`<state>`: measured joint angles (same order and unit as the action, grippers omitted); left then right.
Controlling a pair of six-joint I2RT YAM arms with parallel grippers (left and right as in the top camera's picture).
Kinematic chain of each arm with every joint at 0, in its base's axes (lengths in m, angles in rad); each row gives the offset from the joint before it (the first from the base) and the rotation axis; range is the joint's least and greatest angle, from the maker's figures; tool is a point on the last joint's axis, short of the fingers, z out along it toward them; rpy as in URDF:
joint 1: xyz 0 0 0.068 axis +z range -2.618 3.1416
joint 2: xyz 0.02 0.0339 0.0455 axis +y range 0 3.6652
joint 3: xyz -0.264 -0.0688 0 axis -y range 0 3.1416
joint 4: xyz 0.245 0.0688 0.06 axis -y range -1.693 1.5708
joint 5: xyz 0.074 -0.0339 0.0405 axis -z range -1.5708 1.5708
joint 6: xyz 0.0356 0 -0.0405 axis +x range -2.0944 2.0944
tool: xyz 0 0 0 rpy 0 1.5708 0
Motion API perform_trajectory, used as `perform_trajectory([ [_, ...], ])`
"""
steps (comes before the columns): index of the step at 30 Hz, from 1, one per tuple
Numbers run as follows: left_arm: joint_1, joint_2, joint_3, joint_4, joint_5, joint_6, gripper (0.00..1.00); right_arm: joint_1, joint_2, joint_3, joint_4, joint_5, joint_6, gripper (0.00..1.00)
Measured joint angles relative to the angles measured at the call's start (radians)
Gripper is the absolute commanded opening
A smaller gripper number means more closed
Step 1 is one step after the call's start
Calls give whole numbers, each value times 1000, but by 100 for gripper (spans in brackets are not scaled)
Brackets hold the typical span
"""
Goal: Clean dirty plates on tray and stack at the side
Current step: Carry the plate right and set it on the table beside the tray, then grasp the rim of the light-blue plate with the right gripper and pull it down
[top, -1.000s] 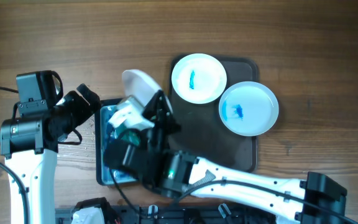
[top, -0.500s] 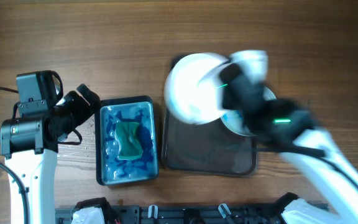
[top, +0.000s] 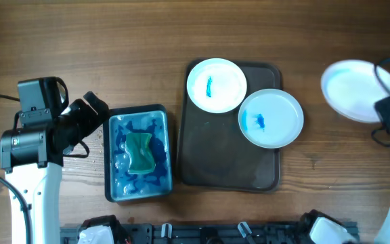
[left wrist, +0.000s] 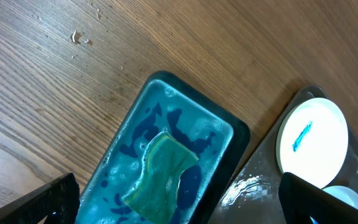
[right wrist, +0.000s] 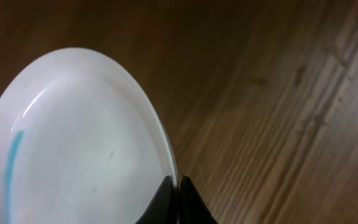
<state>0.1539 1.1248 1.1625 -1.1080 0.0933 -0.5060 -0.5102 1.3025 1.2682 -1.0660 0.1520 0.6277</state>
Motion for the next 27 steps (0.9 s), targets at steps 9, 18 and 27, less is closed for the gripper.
perform_trajectory([
  [9,0,0,0,0,0,0,100,-42,218,-19,62,-14,-57,4],
  [18,0,0,0,0,0,0,100,-42,427,-23,104,-34,-166,4],
  [27,0,0,0,0,0,0,100,43,474,-156,158,-109,-263,25],
])
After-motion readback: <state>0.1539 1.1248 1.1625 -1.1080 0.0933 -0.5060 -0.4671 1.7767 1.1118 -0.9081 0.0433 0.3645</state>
